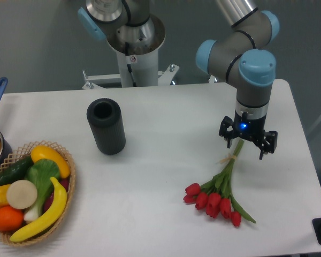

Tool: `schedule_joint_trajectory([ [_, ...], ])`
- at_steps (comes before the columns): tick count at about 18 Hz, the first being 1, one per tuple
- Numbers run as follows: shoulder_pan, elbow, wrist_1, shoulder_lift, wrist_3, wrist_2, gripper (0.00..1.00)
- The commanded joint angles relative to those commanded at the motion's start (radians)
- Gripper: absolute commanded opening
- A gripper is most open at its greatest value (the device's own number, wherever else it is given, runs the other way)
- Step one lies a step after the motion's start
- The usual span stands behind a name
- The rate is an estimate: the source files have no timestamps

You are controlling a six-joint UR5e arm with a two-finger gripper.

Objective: Pick up the flowers from the table

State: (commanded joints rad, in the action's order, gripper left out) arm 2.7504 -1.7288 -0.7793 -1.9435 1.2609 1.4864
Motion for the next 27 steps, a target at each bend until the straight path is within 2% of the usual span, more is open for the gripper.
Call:
schedule_joint_trajectory([
  [11,0.005,-0.011,0.003,-0.032,-0.002,-0.011,1.00],
  [19,-0.018,-0.026,0.018,-0.100,0.006,-0.008,1.00],
  [27,-0.052,0.011,0.015,-0.173,-0.006,-0.005,1.00],
])
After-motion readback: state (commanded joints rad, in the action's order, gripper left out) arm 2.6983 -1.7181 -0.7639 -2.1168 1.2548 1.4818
